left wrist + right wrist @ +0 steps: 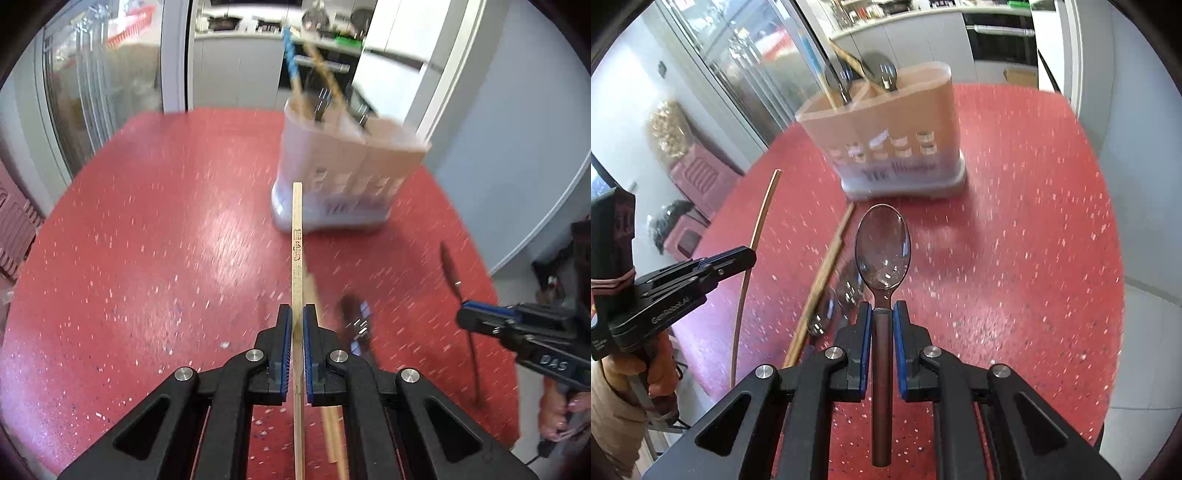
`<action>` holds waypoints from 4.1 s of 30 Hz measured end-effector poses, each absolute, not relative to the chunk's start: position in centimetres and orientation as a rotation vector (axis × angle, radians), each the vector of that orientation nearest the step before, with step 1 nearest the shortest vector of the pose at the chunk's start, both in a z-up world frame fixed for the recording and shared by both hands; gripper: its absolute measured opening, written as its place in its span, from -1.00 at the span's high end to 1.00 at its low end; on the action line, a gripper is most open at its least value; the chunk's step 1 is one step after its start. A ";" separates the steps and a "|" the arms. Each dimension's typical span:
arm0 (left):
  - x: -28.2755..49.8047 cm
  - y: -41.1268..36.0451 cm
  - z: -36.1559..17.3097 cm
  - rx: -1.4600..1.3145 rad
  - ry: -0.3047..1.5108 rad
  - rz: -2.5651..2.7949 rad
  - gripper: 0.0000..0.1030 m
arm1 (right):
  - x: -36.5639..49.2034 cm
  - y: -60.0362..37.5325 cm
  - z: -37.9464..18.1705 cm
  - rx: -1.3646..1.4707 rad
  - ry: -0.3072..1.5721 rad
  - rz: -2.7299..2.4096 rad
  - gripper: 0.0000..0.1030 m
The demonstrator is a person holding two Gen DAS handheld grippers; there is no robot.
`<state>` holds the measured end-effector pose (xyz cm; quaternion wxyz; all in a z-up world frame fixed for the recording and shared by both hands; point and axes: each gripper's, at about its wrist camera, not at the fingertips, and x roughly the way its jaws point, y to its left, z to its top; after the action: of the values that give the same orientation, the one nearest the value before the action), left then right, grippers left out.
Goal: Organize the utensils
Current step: 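Lift the spoon and chopstick and lower both into the beige caddy, then open both tools to release the utensils and withdraw from the caddy, then move both tools back over the remaining spoons and chopsticks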
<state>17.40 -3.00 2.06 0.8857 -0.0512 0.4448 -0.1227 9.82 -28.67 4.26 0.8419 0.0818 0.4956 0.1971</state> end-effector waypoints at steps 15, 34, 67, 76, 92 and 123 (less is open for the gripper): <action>17.8 -3.1 11.1 -0.163 0.695 -0.286 0.34 | 14.1 -28.9 11.1 0.174 0.883 0.434 0.75; 29.5 -3.9 14.8 -0.176 0.477 -0.197 0.34 | 26.0 -26.0 15.4 0.143 0.633 0.466 0.76; 28.8 -5.2 8.1 -0.109 0.356 -0.081 0.34 | 26.9 -22.9 7.2 -0.111 0.535 0.429 0.75; 27.9 -4.9 7.7 -0.090 0.401 -0.065 0.34 | 26.4 -22.7 7.1 -0.131 0.568 0.439 0.71; 23.3 -3.3 7.7 -0.065 0.535 -0.059 0.33 | 23.6 -24.2 10.0 -0.051 0.581 0.422 0.09; 7.4 3.0 -2.4 -0.178 0.920 0.016 -1.00 | 13.0 -25.8 3.6 0.157 0.963 0.337 -0.18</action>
<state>7.41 2.99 -2.43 0.8922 -0.0859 0.4433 0.0079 12.96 -25.83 3.63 0.8697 0.0751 0.4605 0.1610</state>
